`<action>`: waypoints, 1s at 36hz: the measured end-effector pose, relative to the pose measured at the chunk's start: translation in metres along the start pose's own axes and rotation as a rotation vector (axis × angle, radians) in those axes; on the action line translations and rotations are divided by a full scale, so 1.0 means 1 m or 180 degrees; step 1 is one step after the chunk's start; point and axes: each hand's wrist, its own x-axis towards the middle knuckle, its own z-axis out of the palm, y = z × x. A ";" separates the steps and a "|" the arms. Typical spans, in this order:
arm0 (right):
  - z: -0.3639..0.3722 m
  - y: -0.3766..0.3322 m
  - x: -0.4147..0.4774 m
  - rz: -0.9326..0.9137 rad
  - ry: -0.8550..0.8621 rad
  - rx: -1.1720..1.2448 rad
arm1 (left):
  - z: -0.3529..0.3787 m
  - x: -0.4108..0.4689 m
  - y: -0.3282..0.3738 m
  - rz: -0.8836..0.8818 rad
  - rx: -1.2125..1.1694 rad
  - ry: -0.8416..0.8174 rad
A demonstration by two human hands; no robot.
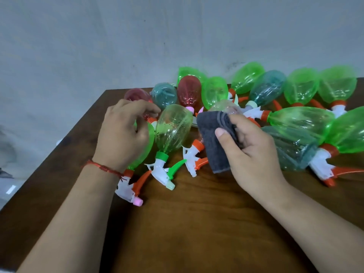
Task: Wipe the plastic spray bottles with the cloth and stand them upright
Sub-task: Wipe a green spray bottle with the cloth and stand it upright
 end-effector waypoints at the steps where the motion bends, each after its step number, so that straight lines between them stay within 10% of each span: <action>1: -0.001 0.000 0.001 -0.0026 0.0052 0.0007 | 0.000 0.000 -0.002 0.0018 0.0002 0.0019; 11: 0.005 0.006 -0.005 -0.0116 -0.0149 -0.0286 | -0.009 -0.010 -0.005 0.0115 -0.0076 0.0017; 22: 0.009 0.003 -0.015 -0.0198 -0.0293 -0.0254 | -0.067 -0.043 -0.031 0.0542 0.0600 -0.1104; 36: 0.015 -0.002 -0.035 -0.0890 -0.0205 -0.0638 | -0.070 -0.058 -0.055 0.2259 0.1560 -0.1747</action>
